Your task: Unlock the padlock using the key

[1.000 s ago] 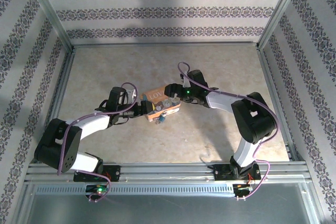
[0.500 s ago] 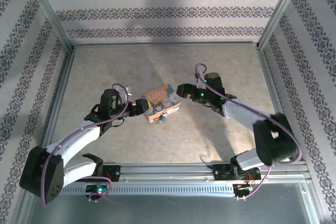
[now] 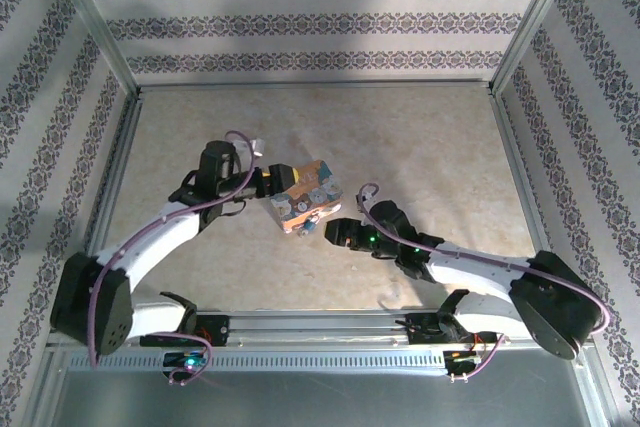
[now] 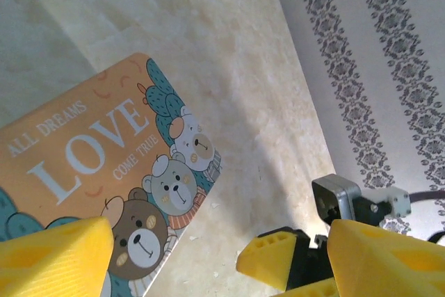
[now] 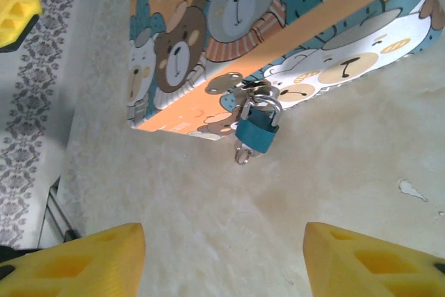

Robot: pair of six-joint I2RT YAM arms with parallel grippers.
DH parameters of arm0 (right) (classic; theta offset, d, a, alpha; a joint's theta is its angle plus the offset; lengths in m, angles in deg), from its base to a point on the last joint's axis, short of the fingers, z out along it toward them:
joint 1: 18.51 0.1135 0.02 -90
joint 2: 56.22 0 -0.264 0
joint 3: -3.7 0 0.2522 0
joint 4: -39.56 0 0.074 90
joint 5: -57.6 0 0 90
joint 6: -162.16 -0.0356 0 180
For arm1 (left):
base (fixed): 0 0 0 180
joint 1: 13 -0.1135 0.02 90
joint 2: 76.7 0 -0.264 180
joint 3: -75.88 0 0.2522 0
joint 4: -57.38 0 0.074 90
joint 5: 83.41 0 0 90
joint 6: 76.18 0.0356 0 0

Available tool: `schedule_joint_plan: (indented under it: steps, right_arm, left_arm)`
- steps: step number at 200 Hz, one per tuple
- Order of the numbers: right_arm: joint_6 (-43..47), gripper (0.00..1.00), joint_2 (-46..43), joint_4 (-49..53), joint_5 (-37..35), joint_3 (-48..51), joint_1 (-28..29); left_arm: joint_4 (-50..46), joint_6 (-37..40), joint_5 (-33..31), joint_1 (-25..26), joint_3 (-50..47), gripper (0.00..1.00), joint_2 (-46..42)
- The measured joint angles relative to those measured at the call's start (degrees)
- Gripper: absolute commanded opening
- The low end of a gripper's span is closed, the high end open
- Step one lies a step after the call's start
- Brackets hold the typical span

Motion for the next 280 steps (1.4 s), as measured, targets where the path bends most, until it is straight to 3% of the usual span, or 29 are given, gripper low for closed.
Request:
schedule_joint_plan:
  steps: [53,102,280]
  right_arm:
    - [-3.0,0.53,12.6,-12.4,-4.5,0.0,3.8]
    - [-4.4,0.48,22.4,-21.3,-5.6,-0.8,3.8]
    - [-5.5,0.42,30.5,-29.5,-5.6,-4.5,3.7]
  left_arm:
    - [1.5,0.1,2.8,0.8,4.7,0.77,12.0]
    - [1.6,1.2,3.1,0.8,5.5,0.77,14.1]
    - [1.5,2.2,2.7,0.8,5.6,0.74,16.0]
